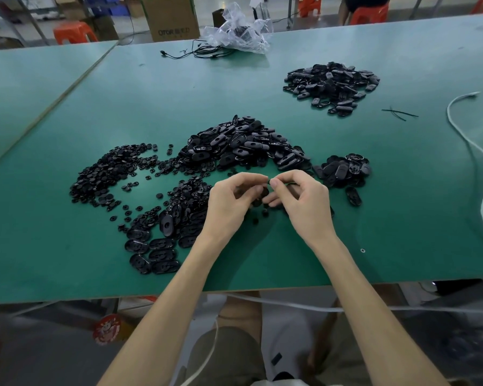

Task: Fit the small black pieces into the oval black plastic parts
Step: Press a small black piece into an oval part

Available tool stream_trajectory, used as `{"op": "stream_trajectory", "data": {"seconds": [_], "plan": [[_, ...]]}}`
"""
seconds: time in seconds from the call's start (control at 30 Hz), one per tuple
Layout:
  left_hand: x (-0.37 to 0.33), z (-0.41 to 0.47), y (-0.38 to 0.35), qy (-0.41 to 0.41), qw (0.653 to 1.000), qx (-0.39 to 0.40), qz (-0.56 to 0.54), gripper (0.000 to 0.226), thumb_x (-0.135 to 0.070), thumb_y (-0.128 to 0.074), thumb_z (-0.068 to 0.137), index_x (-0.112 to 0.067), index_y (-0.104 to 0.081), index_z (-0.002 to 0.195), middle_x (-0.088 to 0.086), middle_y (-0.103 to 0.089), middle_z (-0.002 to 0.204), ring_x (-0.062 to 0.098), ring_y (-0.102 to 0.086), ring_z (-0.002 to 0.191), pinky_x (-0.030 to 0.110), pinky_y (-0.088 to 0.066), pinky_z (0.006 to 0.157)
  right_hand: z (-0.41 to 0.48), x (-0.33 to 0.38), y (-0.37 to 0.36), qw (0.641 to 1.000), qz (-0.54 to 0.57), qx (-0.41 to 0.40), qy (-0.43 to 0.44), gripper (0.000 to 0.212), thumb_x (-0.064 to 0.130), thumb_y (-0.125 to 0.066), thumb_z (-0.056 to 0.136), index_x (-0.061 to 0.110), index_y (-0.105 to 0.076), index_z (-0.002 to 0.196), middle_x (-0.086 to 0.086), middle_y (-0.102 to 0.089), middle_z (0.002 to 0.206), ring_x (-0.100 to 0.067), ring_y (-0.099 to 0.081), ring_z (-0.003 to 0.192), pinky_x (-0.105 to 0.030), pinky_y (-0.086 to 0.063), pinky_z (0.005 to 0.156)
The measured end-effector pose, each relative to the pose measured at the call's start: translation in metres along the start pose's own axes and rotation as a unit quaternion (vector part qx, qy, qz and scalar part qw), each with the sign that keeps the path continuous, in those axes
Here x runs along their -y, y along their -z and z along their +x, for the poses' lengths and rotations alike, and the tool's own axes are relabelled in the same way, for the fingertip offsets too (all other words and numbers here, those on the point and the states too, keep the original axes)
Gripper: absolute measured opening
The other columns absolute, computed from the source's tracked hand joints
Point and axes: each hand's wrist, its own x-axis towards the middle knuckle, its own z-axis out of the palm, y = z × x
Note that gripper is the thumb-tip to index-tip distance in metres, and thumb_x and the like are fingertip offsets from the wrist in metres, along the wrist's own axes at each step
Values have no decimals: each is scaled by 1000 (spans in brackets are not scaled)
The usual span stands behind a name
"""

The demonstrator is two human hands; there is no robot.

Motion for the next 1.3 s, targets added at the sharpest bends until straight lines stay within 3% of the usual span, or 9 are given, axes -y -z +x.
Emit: {"op": "stream_trajectory", "data": {"seconds": [0.13,0.23,0.37,0.63,0.87,1.0,1.1,1.2,1.3], "plan": [[-1,0,1,-12,999,-27,-13,16,-2,-71,96,-8,-76,110,-2,-78,100,12,-74,95,22,-57,85,0,0,0,1000,2,-1,-5,5,14,-69,101,10,-71,99,0,-77,76,-13,-76,70,-21,-58,69],[-1,0,2,-14,999,-28,-26,16,-2,-71,95,-8,-76,109,-3,-78,99,10,-73,92,19,-56,81,-1,1,1,1000,2,19,-2,3,15,-71,100,14,-73,98,2,-76,79,-16,-77,73,-25,-60,65],[-1,0,2,-9,999,-22,-33,18,-6,-75,93,-10,-74,110,-2,-76,102,12,-72,88,27,-58,84,-1,0,1,1000,3,27,11,2,13,-71,100,12,-73,99,2,-76,78,-17,-77,71,-31,-63,67],[2,-1,0,-6,999,-2,-46,14,-7,-76,93,-7,-76,107,-1,-78,100,14,-75,92,22,-57,83,0,-1,3,1000,5,10,14,1,10,-72,98,10,-74,97,2,-76,82,-16,-75,71,-24,-60,72],[2,-1,1,-17,998,44,-28,26,-8,-77,92,-21,-76,114,-1,-75,111,19,-72,104,43,-61,91,2,-2,4,999,12,-32,14,2,10,-73,97,11,-74,96,8,-77,85,-13,-76,76,-23,-60,76],[2,-2,-1,-3,999,32,-13,21,-15,-76,94,-18,-75,115,-1,-75,110,18,-71,97,45,-60,88,1,-1,5,999,16,-49,19,3,11,-72,98,12,-73,95,7,-76,84,-13,-76,74,-25,-60,75],[0,-2,-3,8,1000,21,0,16,-24,-74,97,-18,-77,112,-3,-77,99,21,-71,87,41,-60,82,1,-1,5,997,24,-75,14,4,12,-72,98,11,-73,94,4,-76,84,-14,-76,74,-33,-62,79],[-1,-2,-3,7,1000,27,7,15,-24,-75,96,-18,-78,109,-4,-77,86,9,-69,74,25,-55,71,1,-1,6,996,32,-88,10,4,13,-72,98,11,-73,95,2,-76,84,-16,-77,75,-40,-63,81],[-1,-2,-3,2,1000,20,8,14,-20,-73,97,-15,-78,109,-5,-77,86,4,-69,74,17,-52,70,1,-1,6,996,22,-90,10,5,16,-72,99,15,-73,94,4,-76,84,-14,-77,74,-37,-62,79]]}}
